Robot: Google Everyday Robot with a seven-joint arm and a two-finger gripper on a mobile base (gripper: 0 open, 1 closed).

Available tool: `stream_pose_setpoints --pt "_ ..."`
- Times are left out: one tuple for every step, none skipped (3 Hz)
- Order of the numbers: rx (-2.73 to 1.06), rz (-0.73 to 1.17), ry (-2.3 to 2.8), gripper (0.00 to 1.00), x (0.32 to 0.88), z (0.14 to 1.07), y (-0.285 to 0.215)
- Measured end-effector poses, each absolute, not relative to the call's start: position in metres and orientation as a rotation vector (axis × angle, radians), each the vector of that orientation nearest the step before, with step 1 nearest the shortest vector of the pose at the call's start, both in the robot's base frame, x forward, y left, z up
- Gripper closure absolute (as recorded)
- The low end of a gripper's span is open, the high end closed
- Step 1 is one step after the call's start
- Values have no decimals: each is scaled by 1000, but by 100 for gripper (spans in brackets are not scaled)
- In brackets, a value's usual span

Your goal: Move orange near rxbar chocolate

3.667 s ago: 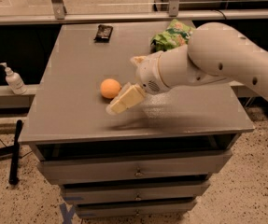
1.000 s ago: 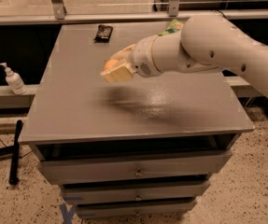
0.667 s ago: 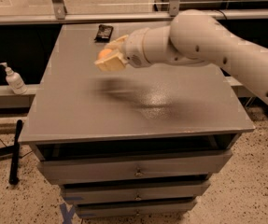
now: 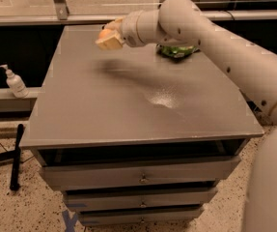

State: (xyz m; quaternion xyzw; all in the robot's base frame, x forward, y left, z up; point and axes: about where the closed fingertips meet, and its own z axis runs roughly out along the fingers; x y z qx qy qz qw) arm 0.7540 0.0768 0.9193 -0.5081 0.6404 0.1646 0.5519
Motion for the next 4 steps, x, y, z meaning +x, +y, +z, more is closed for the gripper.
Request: stream_pose_setpoints --pt "-1199 346 1521 100 812 912 76" --pt "-1189 321 1544 100 851 900 73" --pt "-1184 323 1577 100 870 883 72" --pt "-1183 336 1609 100 877 866 72"
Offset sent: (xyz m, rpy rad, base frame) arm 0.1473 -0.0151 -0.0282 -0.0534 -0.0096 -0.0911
